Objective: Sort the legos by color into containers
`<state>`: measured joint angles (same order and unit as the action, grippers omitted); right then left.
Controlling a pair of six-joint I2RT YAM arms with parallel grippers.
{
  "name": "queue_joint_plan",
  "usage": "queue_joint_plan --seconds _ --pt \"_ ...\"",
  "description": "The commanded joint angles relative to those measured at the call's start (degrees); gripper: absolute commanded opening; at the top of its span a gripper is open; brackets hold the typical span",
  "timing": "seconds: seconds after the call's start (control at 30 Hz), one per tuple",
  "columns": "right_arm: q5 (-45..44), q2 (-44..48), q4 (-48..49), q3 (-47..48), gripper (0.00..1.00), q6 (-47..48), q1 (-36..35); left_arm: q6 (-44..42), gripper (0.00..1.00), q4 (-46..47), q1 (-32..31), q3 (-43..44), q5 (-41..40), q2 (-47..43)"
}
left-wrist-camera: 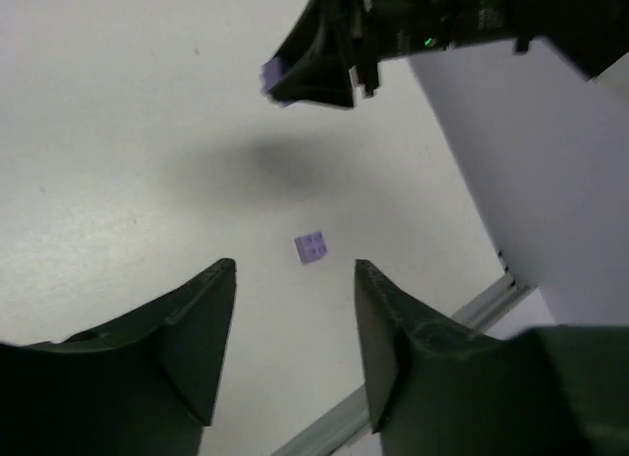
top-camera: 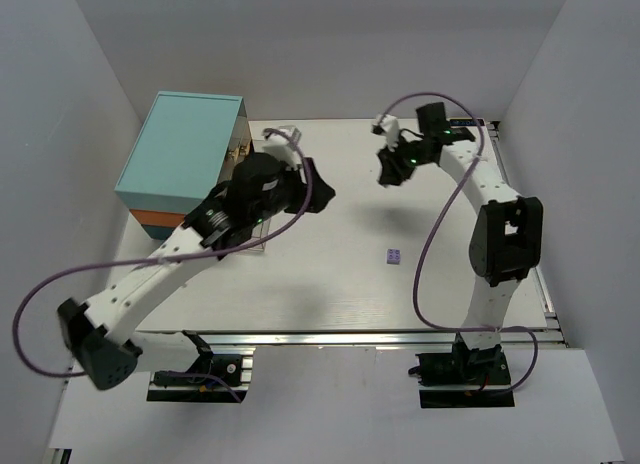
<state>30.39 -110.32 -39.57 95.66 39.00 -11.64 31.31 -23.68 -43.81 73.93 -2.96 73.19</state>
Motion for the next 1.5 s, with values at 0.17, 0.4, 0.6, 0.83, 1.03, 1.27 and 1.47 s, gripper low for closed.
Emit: queue_joint_plan --seconds 0.17,0.4,0.6,0.83,1.03,1.27,1.47 --pt "18.9 -9.0 19.4 14.6 0.00 -14.5 -18.4 4.1 0.45 3.4 0.2 -8.6 -12.2 -16.4" --pt "14.0 -19.0 44.6 19.0 0.00 -31.9 -26.1 6.5 0.58 -0.7 0.2 -7.8 -14.3 -19.0" --pt "5.3 -26.3 50.1 25.6 0.04 -35.2 -31.0 6.9 0.61 -3.2 0.2 -5.2 -14.5 -18.0" --pt "3.4 -28.0 52.8 25.8 0.58 -38.0 -31.6 7.7 0.53 -1.6 -0.3 -7.1 -13.2 -16.9" --pt "1.9 -21.8 54.0 21.4 0.47 -43.8 -25.9 7.1 0.18 4.4 -0.3 -7.3 -5.6 -10.1" --pt "-0.2 -7.4 45.0 8.4 0.00 -46.3 -10.6 4.9 0.19 5.5 -0.3 -0.9 8.6 7.0" --pt "0.0 2.2 29.1 -4.0 0.07 -41.5 2.9 4.0 0.72 -7.0 -1.4 18.2 12.4 31.9"
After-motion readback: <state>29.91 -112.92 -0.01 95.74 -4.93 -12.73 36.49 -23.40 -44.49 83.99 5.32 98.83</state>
